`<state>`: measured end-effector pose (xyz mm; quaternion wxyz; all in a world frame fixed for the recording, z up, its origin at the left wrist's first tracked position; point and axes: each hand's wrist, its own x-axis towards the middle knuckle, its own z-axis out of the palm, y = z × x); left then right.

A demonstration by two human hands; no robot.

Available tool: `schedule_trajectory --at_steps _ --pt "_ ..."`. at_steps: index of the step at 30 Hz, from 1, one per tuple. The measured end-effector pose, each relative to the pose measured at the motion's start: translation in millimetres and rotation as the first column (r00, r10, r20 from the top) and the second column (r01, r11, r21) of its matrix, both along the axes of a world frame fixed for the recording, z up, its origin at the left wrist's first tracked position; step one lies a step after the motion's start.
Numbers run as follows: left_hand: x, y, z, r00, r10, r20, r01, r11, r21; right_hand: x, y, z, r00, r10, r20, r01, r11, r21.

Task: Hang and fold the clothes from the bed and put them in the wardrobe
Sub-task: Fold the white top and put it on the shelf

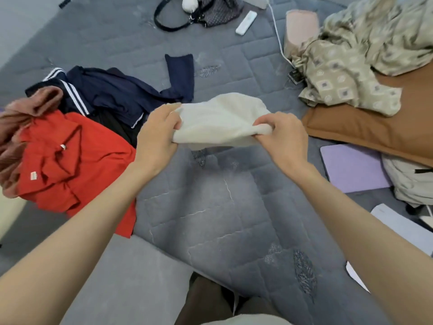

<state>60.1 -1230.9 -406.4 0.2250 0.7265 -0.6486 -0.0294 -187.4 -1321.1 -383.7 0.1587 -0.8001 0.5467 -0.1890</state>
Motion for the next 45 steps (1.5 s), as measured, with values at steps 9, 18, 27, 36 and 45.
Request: schedule_trajectory --at_steps 9,18,27,36,45 --pt "-33 27 -78 0.987 -0.004 -0.158 0.057 0.943 0.329 -45 49 -79 0.953 -0.023 -0.303 0.059 0.992 0.11" --pt "-70 131 -168 0.7 0.416 -0.58 0.144 0.714 0.685 -111 131 -176 0.998 -0.025 -0.051 0.055 0.673 0.738" --pt "-74 46 -196 0.25 0.599 -0.761 -0.213 0.8 0.56 -70 77 -208 0.658 -0.688 0.305 0.229 0.569 0.79" --pt "-102 23 -276 0.767 0.459 -0.449 -0.263 0.863 0.432 -39 77 -295 0.916 -0.4 -0.028 0.286 0.604 0.744" --pt "-120 21 -311 0.736 0.577 -0.353 -0.454 0.809 0.374 -40 81 -325 0.864 -0.498 0.067 0.41 0.775 0.48"
